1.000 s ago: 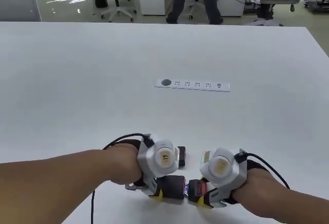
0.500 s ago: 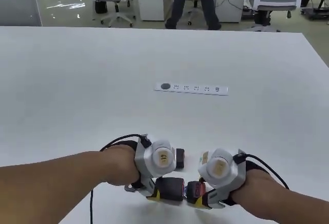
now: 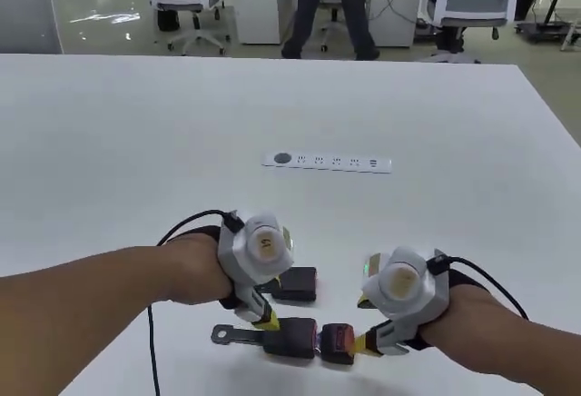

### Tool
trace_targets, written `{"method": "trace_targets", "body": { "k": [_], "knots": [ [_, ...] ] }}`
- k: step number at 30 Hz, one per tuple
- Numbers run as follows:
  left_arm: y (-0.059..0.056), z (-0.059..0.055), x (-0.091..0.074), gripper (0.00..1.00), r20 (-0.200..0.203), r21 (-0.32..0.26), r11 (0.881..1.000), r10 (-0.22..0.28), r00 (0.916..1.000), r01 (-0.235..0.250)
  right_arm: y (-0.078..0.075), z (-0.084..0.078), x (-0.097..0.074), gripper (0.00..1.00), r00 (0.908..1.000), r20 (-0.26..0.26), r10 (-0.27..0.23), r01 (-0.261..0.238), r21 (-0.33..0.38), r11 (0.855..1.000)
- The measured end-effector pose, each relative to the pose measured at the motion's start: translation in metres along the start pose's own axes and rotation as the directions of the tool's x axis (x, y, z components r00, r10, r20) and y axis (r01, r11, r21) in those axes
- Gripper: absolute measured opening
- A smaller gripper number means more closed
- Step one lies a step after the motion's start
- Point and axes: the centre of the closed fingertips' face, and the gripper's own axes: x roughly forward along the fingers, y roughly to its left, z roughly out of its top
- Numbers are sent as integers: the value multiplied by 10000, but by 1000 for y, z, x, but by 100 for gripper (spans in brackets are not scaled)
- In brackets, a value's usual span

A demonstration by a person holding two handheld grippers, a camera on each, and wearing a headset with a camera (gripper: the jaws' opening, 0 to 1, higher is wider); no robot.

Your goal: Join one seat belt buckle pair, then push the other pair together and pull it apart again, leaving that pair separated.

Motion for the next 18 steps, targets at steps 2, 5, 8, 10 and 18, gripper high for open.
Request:
{"method": "trace_targets", "body": {
  "k": [2,5,8,10,18],
  "knots": [
    [11,-4,1,36,-182,129,9999,26,9998,-23,-5,-6,-2,33,10000,-41,-77,77,137,9999],
    [18,-4,-2,36,-340,388,9992,102,9994,-89,-11,-13,-8,33,9997,-163,-194,198,207,9996],
    [31,-1,-4,36,-252,328,9990,320,9992,-311,-20,-23,-16,32,9989,-286,-359,368,314,9988],
    [34,0,-6,36,-211,145,9991,392,9990,-389,-27,-32,-20,32,9981,-369,-494,512,491,9975],
    [52,-4,3,38,-325,363,9986,393,9987,-381,-56,-57,-34,33,9939,-657,-888,936,740,9929]
  ]
}}
